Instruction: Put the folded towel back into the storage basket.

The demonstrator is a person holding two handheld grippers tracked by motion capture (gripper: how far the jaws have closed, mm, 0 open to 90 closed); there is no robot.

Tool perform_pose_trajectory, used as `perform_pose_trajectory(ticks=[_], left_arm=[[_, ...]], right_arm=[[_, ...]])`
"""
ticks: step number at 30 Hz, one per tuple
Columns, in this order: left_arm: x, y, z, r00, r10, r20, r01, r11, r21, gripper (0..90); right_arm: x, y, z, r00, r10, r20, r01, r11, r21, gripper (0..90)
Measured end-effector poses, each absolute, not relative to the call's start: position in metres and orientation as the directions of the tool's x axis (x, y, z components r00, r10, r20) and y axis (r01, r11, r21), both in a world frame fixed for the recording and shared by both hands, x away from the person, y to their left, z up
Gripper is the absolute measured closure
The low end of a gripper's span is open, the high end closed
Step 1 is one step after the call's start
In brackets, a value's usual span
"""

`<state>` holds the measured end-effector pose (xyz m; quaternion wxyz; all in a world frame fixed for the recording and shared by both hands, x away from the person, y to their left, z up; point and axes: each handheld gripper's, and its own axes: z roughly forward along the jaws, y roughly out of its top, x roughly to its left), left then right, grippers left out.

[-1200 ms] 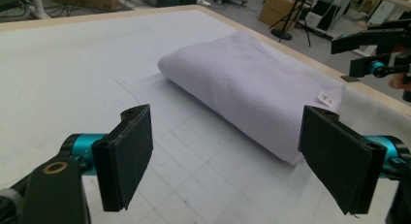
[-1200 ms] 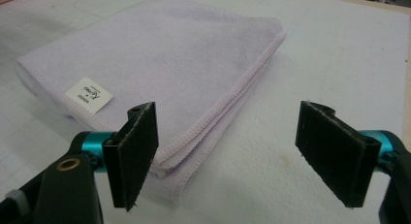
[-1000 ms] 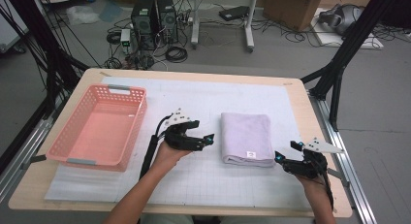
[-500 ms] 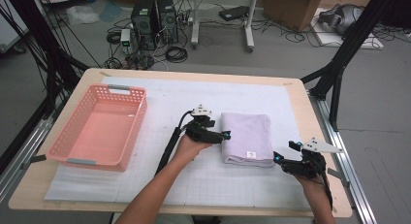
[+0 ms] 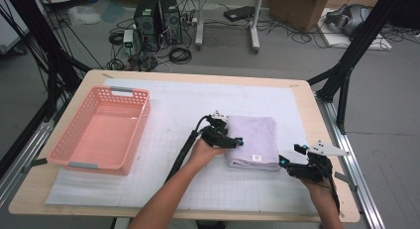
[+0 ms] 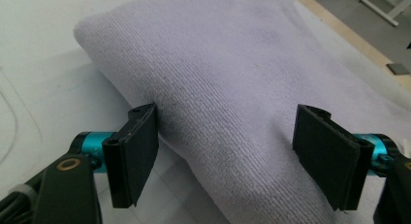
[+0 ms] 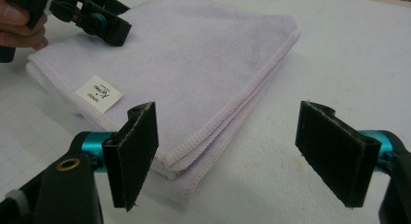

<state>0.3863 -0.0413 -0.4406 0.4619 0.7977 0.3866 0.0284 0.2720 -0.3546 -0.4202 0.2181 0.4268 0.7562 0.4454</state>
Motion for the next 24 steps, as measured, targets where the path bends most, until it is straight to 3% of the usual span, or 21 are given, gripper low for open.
perform_pose_trajectory(ticks=[15,19,24], left_arm=[[0.3828,-0.0418,-0.4483,0.682,0.656,-0.323,0.614,-0.272,0.741,35.7],[0.382,-0.0428,-0.4482,0.671,0.645,-0.366,0.642,-0.258,0.722,51.8],[0.3854,-0.0377,-0.4496,0.648,0.622,-0.438,0.68,-0.214,0.701,65.5]], right_arm=[[0.2726,-0.356,-0.421,-0.544,0.837,0.064,0.456,0.23,0.86,22.3],[0.2722,-0.3553,-0.4207,-0.54,0.839,0.069,0.459,0.225,0.86,22.3],[0.2727,-0.3552,-0.4215,-0.542,0.838,0.066,0.46,0.231,0.857,22.3]])
